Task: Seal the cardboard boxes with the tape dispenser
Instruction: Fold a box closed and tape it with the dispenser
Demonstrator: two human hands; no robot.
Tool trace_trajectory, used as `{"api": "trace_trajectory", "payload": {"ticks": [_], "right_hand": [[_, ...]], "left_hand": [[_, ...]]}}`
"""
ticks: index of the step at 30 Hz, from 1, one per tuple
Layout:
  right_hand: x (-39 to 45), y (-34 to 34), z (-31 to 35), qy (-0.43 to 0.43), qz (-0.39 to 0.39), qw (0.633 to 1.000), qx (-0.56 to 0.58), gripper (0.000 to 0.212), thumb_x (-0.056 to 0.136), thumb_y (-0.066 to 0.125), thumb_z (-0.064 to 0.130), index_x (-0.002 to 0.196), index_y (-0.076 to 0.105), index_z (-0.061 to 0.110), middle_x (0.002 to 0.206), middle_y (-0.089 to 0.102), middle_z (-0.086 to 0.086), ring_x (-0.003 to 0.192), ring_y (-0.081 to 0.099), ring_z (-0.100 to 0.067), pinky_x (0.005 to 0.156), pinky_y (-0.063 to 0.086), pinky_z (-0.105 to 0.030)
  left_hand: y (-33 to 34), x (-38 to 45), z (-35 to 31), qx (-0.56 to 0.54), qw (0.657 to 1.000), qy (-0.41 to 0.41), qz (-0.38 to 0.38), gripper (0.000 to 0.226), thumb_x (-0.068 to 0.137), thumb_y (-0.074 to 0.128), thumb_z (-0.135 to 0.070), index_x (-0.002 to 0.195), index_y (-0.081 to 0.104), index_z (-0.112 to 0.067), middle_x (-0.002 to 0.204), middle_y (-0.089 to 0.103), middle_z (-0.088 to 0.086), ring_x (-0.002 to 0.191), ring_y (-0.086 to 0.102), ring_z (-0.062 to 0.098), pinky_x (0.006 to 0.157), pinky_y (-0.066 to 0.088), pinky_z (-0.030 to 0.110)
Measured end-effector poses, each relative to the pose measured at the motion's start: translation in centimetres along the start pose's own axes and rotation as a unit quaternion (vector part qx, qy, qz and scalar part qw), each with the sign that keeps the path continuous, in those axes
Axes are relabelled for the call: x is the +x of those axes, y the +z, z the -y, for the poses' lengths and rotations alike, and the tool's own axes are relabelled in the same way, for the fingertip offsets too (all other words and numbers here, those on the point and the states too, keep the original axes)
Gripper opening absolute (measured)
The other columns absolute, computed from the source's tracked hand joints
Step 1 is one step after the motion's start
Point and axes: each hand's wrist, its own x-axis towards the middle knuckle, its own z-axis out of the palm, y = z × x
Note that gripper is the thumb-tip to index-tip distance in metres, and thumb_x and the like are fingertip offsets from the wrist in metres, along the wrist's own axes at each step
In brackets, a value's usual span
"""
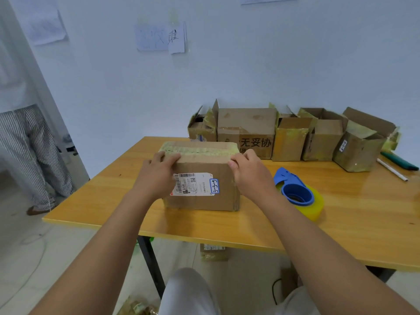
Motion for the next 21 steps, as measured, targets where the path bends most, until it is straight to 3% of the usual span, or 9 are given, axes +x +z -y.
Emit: {"api": "trace_trajectory", "payload": {"ticks": [4,7,11,16,21], "right_hand": [[0.0,0.2,0.9,0.008,-0.018,0.999,-0.028,0.028,0.107,0.040,0.027,0.113,0.060,0.009,0.097,0.038,0.000,0.082,0.039,-0.017,0.058,0.026,-0.026],[0.0,0.1,0.9,-0.001,-0.017,0.999,-0.036,0.027,0.107,0.040,0.025,0.113,0.061,0.009,0.096,0.038,0.001,0.082,0.040,-0.017,0.065,0.030,-0.027],[0.2,-0.2,0.4,-0.003,0.002,1.000,-0.017,0.029,0.107,0.041,0.029,0.115,0.061,0.011,0.097,0.041,0.000,0.079,0.044,-0.016,0.061,0.032,-0.027],[0.1,-0.5,-0.2,0.020,0.050,0.998,0.036,0.039,0.105,0.043,0.039,0.133,0.054,0.016,0.121,0.049,-0.003,0.097,0.053,-0.019,0.070,0.043,-0.031],[0.3,-0.4,0.3,0.014,0.032,0.999,0.025,0.031,0.104,0.048,0.033,0.124,0.059,0.011,0.111,0.054,-0.004,0.092,0.052,-0.021,0.072,0.042,-0.033]], "left_hand": [[0.0,0.3,-0.5,-0.003,1.000,0.001,-0.026,0.055,0.094,0.040,-0.020,0.148,0.039,-0.033,0.155,0.031,0.015,0.141,0.026,0.031,0.113,0.017,0.039],[0.0,0.5,-0.7,-0.001,1.000,-0.020,-0.024,0.052,0.093,0.042,-0.028,0.145,0.043,-0.036,0.150,0.037,0.011,0.134,0.034,0.035,0.112,0.023,0.042],[-0.3,0.5,-0.7,0.008,0.999,-0.028,-0.019,0.053,0.092,0.049,-0.041,0.144,0.044,-0.039,0.147,0.039,0.007,0.130,0.035,0.037,0.110,0.025,0.046],[0.1,0.2,0.0,-0.028,0.999,0.001,-0.019,0.069,0.084,0.061,-0.065,0.145,0.044,-0.036,0.147,0.037,0.009,0.135,0.032,0.032,0.110,0.030,0.044],[0.5,0.1,0.1,-0.039,0.995,0.011,-0.090,0.059,0.085,0.065,-0.059,0.137,0.055,-0.033,0.133,0.049,0.010,0.123,0.039,0.033,0.104,0.034,0.040]]}}
